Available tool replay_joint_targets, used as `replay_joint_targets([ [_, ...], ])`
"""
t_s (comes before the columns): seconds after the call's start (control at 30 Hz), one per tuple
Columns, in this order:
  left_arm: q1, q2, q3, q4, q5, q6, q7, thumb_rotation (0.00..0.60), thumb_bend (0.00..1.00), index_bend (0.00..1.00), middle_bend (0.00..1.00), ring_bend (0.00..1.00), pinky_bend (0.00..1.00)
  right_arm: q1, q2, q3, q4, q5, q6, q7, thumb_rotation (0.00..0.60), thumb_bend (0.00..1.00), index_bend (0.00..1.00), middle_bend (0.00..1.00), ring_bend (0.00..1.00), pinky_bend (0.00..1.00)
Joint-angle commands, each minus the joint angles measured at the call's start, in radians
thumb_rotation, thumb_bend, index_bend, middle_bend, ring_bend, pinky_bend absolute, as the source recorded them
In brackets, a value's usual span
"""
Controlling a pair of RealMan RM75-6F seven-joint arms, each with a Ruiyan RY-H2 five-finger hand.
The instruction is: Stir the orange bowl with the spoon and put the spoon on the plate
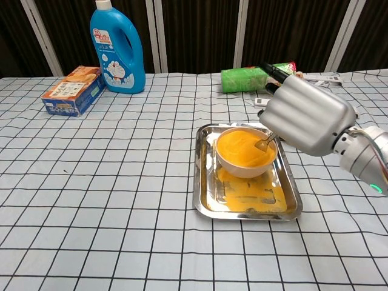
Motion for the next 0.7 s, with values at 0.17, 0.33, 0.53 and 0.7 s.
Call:
replay_joint_targets([
  [0.17,0.001,0.000,0.000,0.000,-0.001,0.001,-0.002,0.600,0.00,0.00,0.00,0.00,0.00,0.013,-0.009,0.009,-0.026,-0.021,-0.003,-0.008,0.600,0.50,0.67,0.58,0.30,0.00],
  [0.33,0.001,0.001,-0.001,0.000,-0.001,0.001,-0.004,0.600,0.00,0.00,0.00,0.00,0.00,0.009,0.002,0.022,-0.029,-0.014,-0.001,-0.019,0.600,0.50,0.67,0.58,0.30,0.00],
  [0.53,-0.001,0.001,0.000,0.000,-0.002,-0.002,-0.002,0.600,0.00,0.00,0.00,0.00,0.00,0.001,0.027,0.041,-0.039,0.001,0.008,-0.020,0.600,0.50,0.67,0.58,0.30,0.00],
  [0.7,0.000,0.000,0.000,-0.001,-0.003,-0.002,0.001,0.600,0.00,0.00,0.00,0.00,0.00,-0.005,0.043,0.046,-0.040,0.012,0.006,-0.016,0.600,0.50,0.67,0.58,0.30,0.00],
])
